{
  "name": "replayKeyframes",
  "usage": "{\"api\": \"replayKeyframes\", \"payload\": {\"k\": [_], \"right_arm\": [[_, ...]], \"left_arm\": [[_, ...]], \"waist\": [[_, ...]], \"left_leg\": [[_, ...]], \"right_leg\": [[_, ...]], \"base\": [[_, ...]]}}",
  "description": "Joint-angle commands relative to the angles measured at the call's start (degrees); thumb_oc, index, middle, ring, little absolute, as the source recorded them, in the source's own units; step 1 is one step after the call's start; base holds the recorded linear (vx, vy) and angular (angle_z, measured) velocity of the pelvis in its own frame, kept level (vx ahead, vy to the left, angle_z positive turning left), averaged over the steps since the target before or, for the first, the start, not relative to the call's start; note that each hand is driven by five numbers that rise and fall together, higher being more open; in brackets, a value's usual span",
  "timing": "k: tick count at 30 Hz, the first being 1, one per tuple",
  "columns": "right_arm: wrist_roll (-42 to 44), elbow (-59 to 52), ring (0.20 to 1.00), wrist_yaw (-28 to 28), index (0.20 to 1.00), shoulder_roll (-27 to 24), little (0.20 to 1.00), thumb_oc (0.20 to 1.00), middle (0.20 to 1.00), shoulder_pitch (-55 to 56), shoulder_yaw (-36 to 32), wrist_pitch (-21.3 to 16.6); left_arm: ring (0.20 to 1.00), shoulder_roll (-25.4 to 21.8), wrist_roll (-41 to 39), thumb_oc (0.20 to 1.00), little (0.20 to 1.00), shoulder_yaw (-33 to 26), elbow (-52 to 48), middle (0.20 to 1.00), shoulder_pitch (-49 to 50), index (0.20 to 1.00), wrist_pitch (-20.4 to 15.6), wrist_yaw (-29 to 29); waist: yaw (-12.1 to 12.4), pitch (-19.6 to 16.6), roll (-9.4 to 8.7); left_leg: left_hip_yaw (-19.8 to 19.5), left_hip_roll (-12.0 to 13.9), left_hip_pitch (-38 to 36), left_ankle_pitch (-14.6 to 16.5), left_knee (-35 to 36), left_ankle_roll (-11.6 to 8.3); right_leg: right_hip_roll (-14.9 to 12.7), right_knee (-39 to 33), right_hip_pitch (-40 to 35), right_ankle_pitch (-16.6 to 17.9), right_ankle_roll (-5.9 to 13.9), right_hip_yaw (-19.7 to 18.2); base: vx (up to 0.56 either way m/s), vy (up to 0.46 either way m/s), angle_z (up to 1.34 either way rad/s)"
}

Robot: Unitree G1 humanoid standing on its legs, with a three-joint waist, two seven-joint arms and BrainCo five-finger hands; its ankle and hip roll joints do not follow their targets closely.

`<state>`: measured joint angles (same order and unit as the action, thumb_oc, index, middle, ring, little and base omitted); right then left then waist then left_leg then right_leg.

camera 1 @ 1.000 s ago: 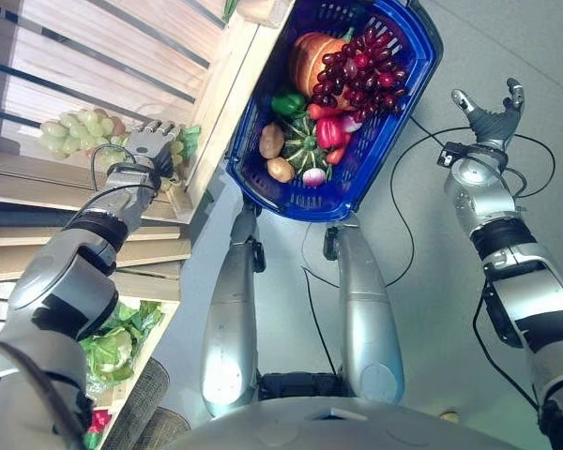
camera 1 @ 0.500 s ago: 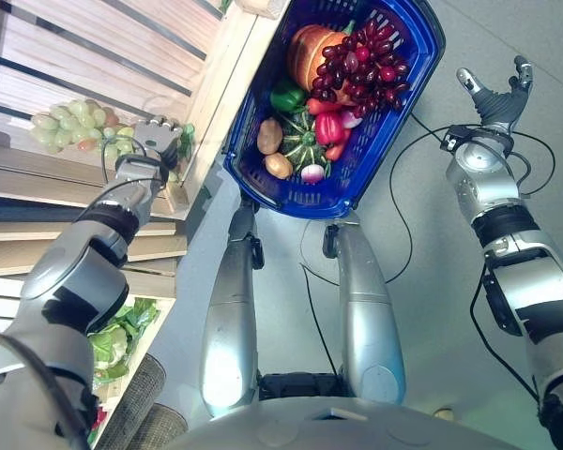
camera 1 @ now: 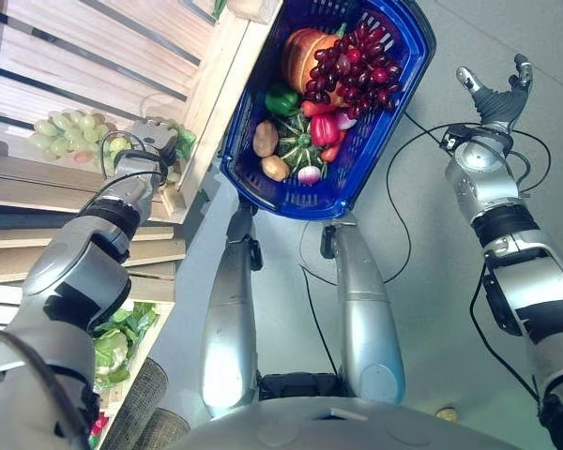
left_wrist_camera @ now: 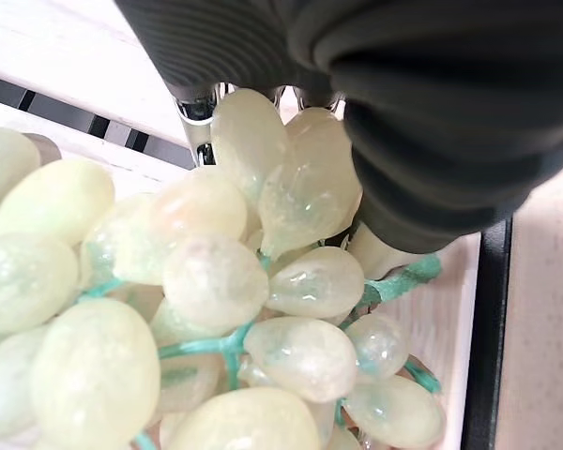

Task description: Pick up fruits and vegetables into the basket

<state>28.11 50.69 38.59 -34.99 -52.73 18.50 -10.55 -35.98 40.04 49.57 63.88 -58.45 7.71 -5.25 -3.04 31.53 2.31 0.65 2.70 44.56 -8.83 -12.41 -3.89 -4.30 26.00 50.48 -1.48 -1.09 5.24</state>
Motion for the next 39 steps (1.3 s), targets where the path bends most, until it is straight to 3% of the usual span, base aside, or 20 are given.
{"api": "replayKeyframes", "payload": {"k": [1,6,9,11,13,15,18,24,30,39], "right_arm": [[0.03,-2.13,1.0,1.35,1.0,-1.55,1.0,1.0,1.0,1.98,-0.4,-2.17],[0.33,-2.99,1.0,1.43,1.0,-1.59,1.0,1.0,1.0,2.13,0.09,-2.2],[-0.58,-6.33,1.0,1.69,1.0,-1.51,1.0,1.0,1.0,3.49,-0.07,-2.22],[-1.59,-8.1,1.0,2.39,1.0,-1.25,1.0,1.0,1.0,4.19,-0.11,-1.95],[-2.62,-11.1,1.0,2.84,1.0,-1.4,1.0,1.0,1.0,5.87,-0.58,-1.75],[-3.48,-13.62,1.0,2.87,1.0,-1.48,1.0,1.0,1.0,7.46,-1.25,-1.72],[-7.57,-19.28,1.0,3.08,1.0,-1.23,1.0,1.0,1.0,11.24,-3.12,-2.46],[-10.58,-22.22,1.0,2.92,1.0,-1.27,1.0,1.0,1.0,13.01,-4.38,-3.1],[-10.02,-22.53,1.0,2.32,1.0,-1.61,1.0,1.0,1.0,12.52,-3.95,-3.14],[-10.62,-22.89,1.0,0.87,1.0,-1.2,1.0,1.0,1.0,14.0,-4.37,-4.55]], "left_arm": [[0.2,-2.23,-4.92,0.2,0.2,-2.27,13.2,0.2,8.68,0.2,4.98,7.68],[0.2,-2.36,-19.05,0.2,0.2,-4.02,12.57,0.2,8.35,0.2,2.93,2.96],[0.2,-3.53,-41.31,0.2,0.2,-11.74,10.04,0.2,7.29,0.2,-2.05,-1.76],[0.2,-4.02,-45.81,0.2,0.2,-14.82,9.19,0.2,7.09,0.2,-4.5,-2.85],[0.2,-5.34,-55.87,0.2,0.2,-19.71,6.61,0.2,7.29,0.2,-8.09,-3.62],[0.2,-6.12,-59.0,0.2,0.2,-23.56,3.94,0.2,7.74,0.2,-9.26,-3.0],[0.2,-6.73,-69.91,0.2,0.2,-31.35,-3.37,0.2,10.58,0.2,-15.09,-3.86],[0.2,-6.06,-77.25,0.2,0.2,-36.73,-9.62,0.2,12.73,0.2,-20.5,-2.66],[0.2,-6.01,-81.31,0.2,0.2,-37.24,-10.37,0.2,11.71,0.2,-21.59,-1.71],[0.2,-5.14,-89.53,0.2,0.2,-39.2,-13.38,0.2,12.19,0.2,-26.0,1.9]], "waist": [[0.05,-1.74,-0.79],[0.03,-1.74,-0.81],[0.18,-1.74,-0.69],[0.23,-1.74,-0.56],[0.26,-1.74,-0.47],[0.34,-1.74,-0.4],[0.83,-1.74,-0.15],[1.38,-1.74,-0.02],[1.28,-1.74,-0.08],[1.14,-1.74,-0.17]], "left_leg": [[-0.47,-1.47,0.64,5.78,-6.0,1.26],[-0.5,-1.48,0.49,5.65,-5.92,1.19],[-0.54,-1.53,0.48,5.37,-5.81,1.19],[-0.55,-1.57,0.41,5.26,-5.66,1.18],[-0.57,-1.65,0.34,5.3,-5.69,1.17],[-0.61,-1.72,0.13,5.3,-5.47,1.22],[-1.01,-2.04,-0.44,5.41,-4.87,1.38],[-1.36,-2.3,-1.01,5.59,-4.49,1.5],[-1.19,-2.1,-0.8,5.63,-4.78,1.47],[-0.77,-1.91,-0.95,5.82,-4.74,1.33]], "right_leg": [[-0.69,-7.34,-4.34,5.13,4.74,-0.31],[-0.58,-7.41,-4.48,5.13,4.62,-0.47],[-0.42,-6.91,-4.34,4.78,4.58,-0.61],[-0.44,-6.83,-4.33,4.65,4.61,-0.63],[-0.51,-6.64,-4.31,4.37,4.61,-0.62],[-0.53,-6.57,-4.37,4.21,4.64,-0.54],[-0.57,-6.56,-4.86,3.63,4.67,-0.37],[-0.79,-6.18,-5.3,2.87,4.64,0.06],[-0.84,-5.48,-4.99,2.37,4.53,0.05],[-0.92,-5.54,-5.24,2.06,4.49,0.08]], "base": [[0.0,0.0,0.0],[0.0,0.0,0.0],[0.0,0.0,0.0],[0.0,0.0,0.0],[0.0,0.0,0.0],[0.0,0.0,0.0],[0.0,0.0,0.0],[0.0,0.002,0.04],[0.0,0.001,0.01],[0.0,0.0,0.0]]}}
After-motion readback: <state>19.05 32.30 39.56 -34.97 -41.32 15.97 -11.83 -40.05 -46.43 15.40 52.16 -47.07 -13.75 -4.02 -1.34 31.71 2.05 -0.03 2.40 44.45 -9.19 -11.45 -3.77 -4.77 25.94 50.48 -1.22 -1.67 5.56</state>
